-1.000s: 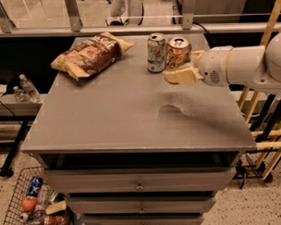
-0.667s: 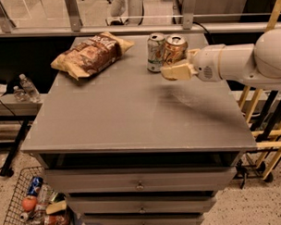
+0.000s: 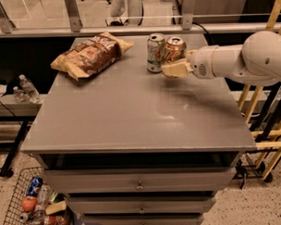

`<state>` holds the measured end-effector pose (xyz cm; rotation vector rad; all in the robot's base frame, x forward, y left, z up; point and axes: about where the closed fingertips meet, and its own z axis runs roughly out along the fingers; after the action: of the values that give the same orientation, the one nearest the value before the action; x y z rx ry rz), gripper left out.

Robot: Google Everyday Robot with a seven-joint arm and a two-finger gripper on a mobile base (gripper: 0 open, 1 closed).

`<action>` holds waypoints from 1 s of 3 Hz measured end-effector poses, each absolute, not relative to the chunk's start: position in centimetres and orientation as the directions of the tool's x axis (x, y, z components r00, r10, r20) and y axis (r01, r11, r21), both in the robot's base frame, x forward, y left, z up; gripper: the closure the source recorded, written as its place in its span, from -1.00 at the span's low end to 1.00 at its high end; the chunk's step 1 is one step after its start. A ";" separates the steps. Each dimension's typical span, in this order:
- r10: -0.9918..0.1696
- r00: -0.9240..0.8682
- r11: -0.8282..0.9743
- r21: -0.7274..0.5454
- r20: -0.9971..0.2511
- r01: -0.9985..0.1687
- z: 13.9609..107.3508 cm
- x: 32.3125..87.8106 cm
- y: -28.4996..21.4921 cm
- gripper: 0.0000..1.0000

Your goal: Move orange can near 7up can

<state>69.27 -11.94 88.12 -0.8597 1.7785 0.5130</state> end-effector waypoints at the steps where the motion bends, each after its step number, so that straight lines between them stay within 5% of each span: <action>1: -0.306 -0.206 0.671 -0.057 -0.929 -0.739 87.2 70.5 -12.7 1.00; 3: -0.307 -0.206 0.666 -0.055 -0.929 -0.744 87.0 70.6 -12.2 0.24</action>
Offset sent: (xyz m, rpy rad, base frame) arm 0.0124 -0.0077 -0.0090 -0.0028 0.0026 -0.0269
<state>70.62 -12.23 87.02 -0.8410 1.7909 0.5006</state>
